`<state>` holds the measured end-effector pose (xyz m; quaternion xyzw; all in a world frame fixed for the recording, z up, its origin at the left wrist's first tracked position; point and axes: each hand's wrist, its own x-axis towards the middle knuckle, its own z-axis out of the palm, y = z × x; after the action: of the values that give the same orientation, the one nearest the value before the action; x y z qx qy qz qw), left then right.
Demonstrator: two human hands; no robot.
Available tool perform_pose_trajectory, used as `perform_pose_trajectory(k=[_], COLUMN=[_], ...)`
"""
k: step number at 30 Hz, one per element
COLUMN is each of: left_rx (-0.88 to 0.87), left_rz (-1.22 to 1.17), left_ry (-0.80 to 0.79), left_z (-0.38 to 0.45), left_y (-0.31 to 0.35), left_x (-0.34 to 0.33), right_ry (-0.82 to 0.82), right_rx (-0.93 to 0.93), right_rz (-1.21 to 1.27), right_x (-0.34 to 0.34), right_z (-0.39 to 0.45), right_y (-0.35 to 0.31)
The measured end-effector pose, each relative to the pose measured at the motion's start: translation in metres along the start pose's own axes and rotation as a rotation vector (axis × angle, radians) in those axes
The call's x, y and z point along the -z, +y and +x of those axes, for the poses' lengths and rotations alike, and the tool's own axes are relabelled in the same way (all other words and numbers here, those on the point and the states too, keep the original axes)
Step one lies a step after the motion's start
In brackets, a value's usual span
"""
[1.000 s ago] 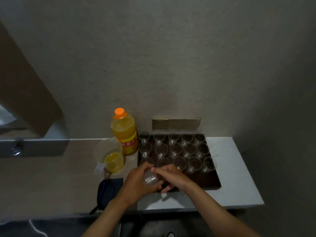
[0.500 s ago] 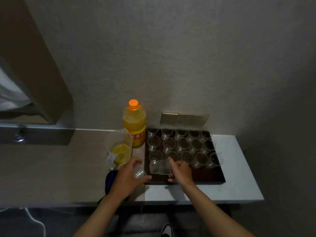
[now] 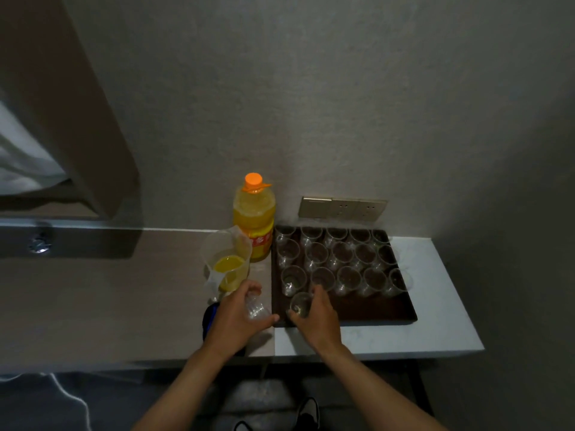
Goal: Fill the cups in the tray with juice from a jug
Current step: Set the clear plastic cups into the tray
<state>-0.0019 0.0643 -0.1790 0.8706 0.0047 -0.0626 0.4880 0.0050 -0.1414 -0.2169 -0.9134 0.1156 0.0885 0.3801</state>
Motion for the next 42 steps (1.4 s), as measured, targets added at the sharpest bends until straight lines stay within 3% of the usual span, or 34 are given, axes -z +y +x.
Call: perform_pose_trajectory(k=[6, 25, 32, 37, 42], left_rx=[-0.014, -0.021, -0.045, -0.097, -0.146], left_rz=[-0.014, 0.017, 0.009, 0.026, 0.027], left_ry=[-0.003, 0.000, -0.016, -0.044, -0.045], left_z=[-0.004, -0.011, -0.009, -0.003, 0.004], left_y=[-0.005, -0.007, 0.008, 0.021, 0.030], left_x=[0.006, 0.016, 0.003, -0.003, -0.010], right_ry=[0.029, 0.086, 0.145, 0.009, -0.424], right_rx=[0.011, -0.051, 0.092, 0.100, -0.055], right_rz=[-0.149, -0.244, -0.242, 0.007, 0.373], right_x=[-0.012, -0.022, -0.002, 0.016, 0.044], right_z=[0.003, 0.016, 0.012, 0.012, 0.003], right_y=[-0.005, 0.001, -0.005, -0.026, -0.054])
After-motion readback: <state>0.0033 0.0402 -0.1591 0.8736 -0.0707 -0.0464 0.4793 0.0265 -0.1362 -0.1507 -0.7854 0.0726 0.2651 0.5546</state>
